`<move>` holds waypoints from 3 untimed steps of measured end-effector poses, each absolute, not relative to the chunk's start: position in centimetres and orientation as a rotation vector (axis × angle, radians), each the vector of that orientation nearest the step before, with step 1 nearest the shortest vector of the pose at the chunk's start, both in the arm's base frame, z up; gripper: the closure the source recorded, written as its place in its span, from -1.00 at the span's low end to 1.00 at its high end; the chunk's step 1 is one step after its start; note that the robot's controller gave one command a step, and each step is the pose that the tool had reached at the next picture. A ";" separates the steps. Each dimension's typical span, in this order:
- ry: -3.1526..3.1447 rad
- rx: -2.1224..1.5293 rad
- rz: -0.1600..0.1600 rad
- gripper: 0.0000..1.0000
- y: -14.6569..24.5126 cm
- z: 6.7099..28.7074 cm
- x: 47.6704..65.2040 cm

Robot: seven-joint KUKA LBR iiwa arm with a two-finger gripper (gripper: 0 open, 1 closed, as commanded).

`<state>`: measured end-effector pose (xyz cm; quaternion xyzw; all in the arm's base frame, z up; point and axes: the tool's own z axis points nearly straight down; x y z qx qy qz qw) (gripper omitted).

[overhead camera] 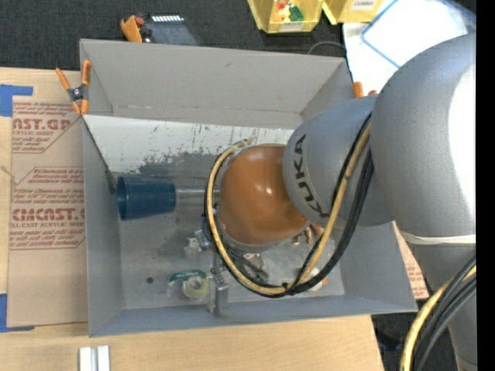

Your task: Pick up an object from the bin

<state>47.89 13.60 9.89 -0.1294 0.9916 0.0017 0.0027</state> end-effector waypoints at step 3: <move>3.109 -0.273 0.012 1.00 13.4 7.1 48.0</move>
Offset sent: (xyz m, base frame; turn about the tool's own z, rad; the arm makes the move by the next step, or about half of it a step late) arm 0.0006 -0.0026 -0.0289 0.0841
